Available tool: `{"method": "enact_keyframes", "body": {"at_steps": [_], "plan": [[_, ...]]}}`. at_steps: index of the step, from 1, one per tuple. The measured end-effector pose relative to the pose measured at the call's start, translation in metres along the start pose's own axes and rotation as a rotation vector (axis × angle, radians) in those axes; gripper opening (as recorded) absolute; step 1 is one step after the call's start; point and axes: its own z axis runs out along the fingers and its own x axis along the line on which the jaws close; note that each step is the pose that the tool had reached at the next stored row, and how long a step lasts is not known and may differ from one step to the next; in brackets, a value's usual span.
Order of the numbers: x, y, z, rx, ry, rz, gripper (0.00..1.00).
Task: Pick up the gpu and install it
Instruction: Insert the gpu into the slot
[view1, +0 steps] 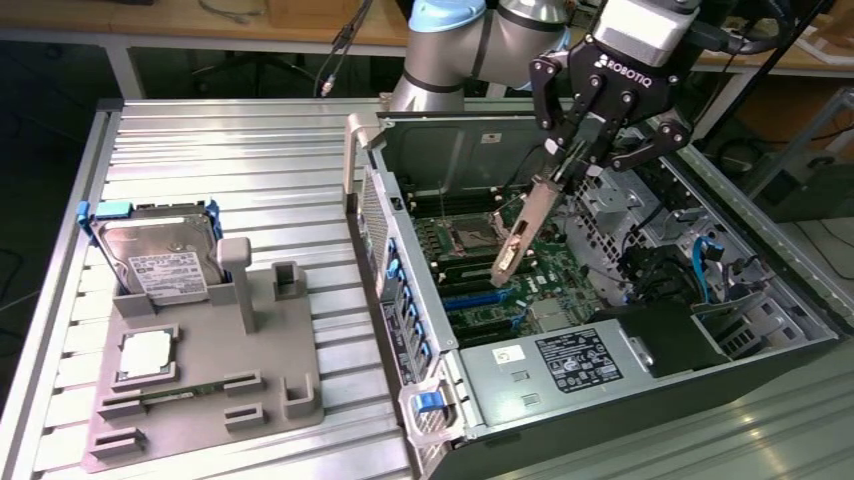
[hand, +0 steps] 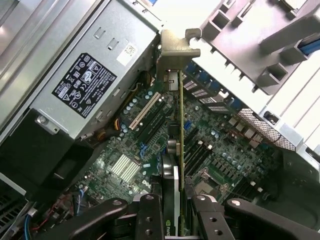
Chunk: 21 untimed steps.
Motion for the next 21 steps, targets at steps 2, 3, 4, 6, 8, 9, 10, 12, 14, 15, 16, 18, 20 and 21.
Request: {"method": "enact_keyframes", "body": {"at_steps": [2,3,4,6,8,9,10,12,14,15,16,18,20,21], "plan": [[0.0000,0.0000,0.0000,-0.0007,0.0003,-0.019,0.27],[0.0000,0.0000,0.0000,-0.0010,0.0005,-0.029,0.27],[0.0000,0.0000,0.0000,-0.0014,0.0006,-0.038,0.27],[0.0000,0.0000,0.0000,-0.0020,0.0009,-0.058,0.27],[0.0000,0.0000,0.0000,-0.0030,0.0014,-0.086,0.27],[0.0000,0.0000,0.0000,-0.0034,0.0015,-0.096,0.27],[0.0000,0.0000,0.0000,-0.0038,0.0017,-0.109,0.27],[0.0000,0.0000,0.0000,-0.0042,0.0019,-0.119,0.27],[0.0000,0.0000,0.0002,-0.0041,0.0018,-0.114,0.27],[0.0000,-0.0001,0.0008,-0.0036,0.0016,-0.101,0.27],[0.0000,0.0000,0.0013,-0.0030,0.0013,-0.083,0.27],[0.0001,0.0000,0.0028,-0.0013,0.0005,-0.035,0.27],[0.0001,0.0000,0.0040,0.0005,-0.0003,0.018,0.27],[0.0001,0.0000,0.0043,0.0011,-0.0005,0.036,0.27]]}}
